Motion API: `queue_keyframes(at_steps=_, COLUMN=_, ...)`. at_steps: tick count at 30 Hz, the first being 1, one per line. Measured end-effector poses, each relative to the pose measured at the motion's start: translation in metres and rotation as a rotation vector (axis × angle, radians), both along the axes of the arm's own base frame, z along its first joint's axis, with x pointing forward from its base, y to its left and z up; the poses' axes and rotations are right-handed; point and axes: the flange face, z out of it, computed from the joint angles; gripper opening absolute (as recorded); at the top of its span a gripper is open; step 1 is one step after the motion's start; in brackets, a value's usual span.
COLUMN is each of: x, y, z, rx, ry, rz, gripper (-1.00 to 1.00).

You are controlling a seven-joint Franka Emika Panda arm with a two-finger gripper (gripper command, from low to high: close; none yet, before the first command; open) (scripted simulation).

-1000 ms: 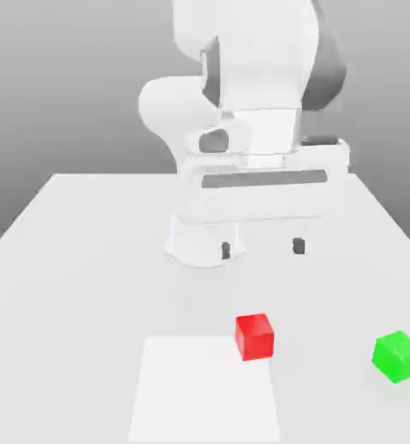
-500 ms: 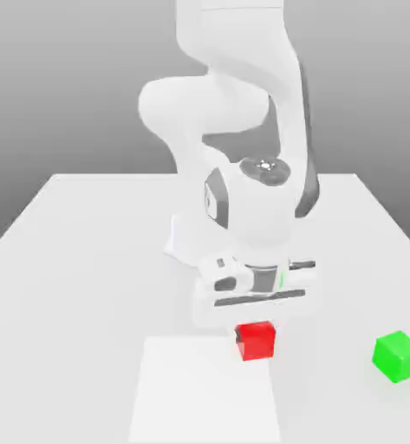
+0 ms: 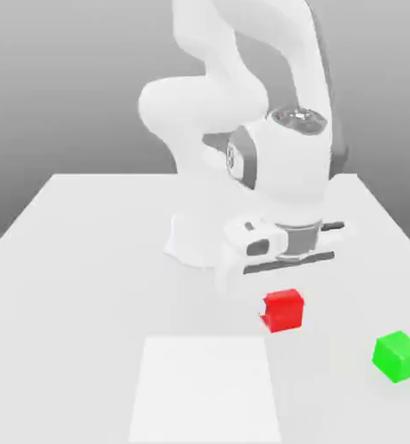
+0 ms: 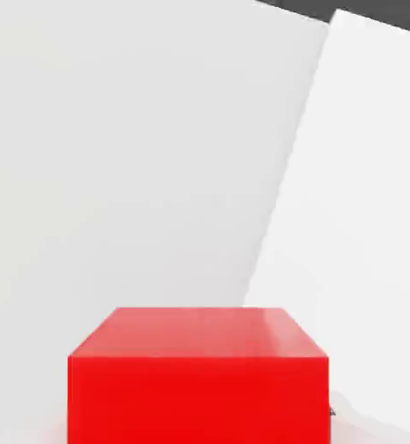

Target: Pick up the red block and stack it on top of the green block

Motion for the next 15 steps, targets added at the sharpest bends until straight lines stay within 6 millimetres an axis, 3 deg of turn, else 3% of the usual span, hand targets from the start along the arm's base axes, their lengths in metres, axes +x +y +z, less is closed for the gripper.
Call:
queue_keyframes(at_steps=6, x=0.001, y=0.120, z=0.020, rx=0.007, ry=0.002, rz=0.303, gripper=-1.00)
queue_keyframes(at_steps=8, x=0.005, y=0.130, z=0.006, rx=0.009, ry=0.002, rz=0.322, gripper=-1.00)
queue_keyframes(at_steps=11, x=0.005, y=0.132, z=-0.030, rx=0.009, ry=0.002, rz=0.327, gripper=-1.00)
queue_keyframes(at_steps=12, x=0.005, y=0.132, z=-0.038, rx=0.009, ry=0.002, rz=0.329, gripper=1.00)
queue_keyframes(at_steps=15, x=0.005, y=0.132, z=-0.038, rx=0.009, ry=0.002, rz=0.329, gripper=1.00)
